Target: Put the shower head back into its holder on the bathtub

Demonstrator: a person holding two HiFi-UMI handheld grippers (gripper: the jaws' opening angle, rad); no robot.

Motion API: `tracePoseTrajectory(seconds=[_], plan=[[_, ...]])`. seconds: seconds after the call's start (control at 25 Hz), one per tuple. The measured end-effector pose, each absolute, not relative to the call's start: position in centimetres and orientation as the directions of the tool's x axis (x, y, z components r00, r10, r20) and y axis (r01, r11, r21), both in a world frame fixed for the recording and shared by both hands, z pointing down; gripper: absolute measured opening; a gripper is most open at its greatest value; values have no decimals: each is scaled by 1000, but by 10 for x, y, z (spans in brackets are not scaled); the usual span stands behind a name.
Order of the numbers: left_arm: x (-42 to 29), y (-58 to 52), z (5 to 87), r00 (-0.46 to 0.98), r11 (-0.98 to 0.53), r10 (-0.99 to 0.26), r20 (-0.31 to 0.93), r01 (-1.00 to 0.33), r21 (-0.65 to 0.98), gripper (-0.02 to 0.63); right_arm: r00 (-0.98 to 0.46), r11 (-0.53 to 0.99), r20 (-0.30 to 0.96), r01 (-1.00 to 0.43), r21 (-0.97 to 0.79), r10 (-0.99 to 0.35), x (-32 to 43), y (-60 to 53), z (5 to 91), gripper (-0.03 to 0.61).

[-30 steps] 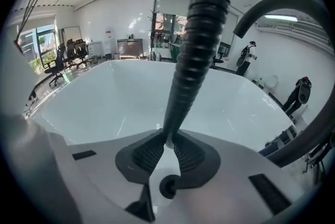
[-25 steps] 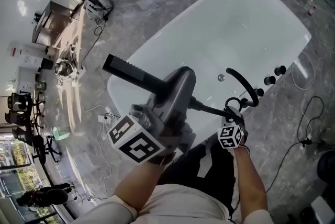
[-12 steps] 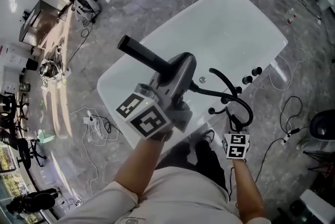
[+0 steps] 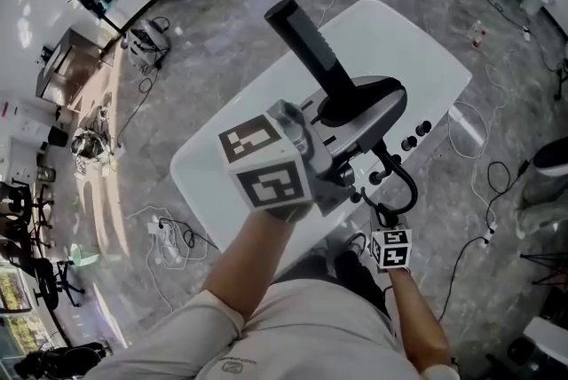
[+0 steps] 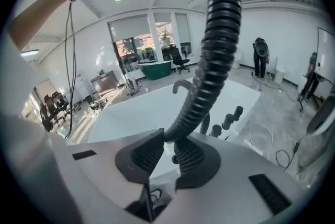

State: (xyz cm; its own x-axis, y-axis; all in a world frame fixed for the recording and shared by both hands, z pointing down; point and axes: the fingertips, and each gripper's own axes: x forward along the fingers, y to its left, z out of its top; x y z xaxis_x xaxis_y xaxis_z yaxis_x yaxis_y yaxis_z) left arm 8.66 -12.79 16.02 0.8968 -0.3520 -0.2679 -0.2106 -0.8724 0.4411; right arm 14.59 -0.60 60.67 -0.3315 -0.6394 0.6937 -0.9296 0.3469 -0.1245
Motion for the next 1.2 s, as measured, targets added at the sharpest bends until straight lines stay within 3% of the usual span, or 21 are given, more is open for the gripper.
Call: tracePoseTrajectory(seconds=[0.28,0.44,0.8,1.0,1.2], plan=[[112,-113,147,924,-887,-250,-288,-99,451,40,-444,593,691,-805,-27,-571,96,4,604,69],[125,-112,163,935,-857,-222,-278,-51,513,40,-464,684,725,-729,13,-509,98,14,610,121],[116,-119,164,909,-770,-194,-370,92,631,40,-487,847,723,-463,262,-490,87,-18,593,162],[107,-118,165,906,-761,-193,-376,103,641,40,-494,884,734,-223,410,-465,53,-18,604,170],[98,-121,168,895,-743,-204,-396,122,658,40,-513,849,682,-236,473,-522,39,-29,609,165]])
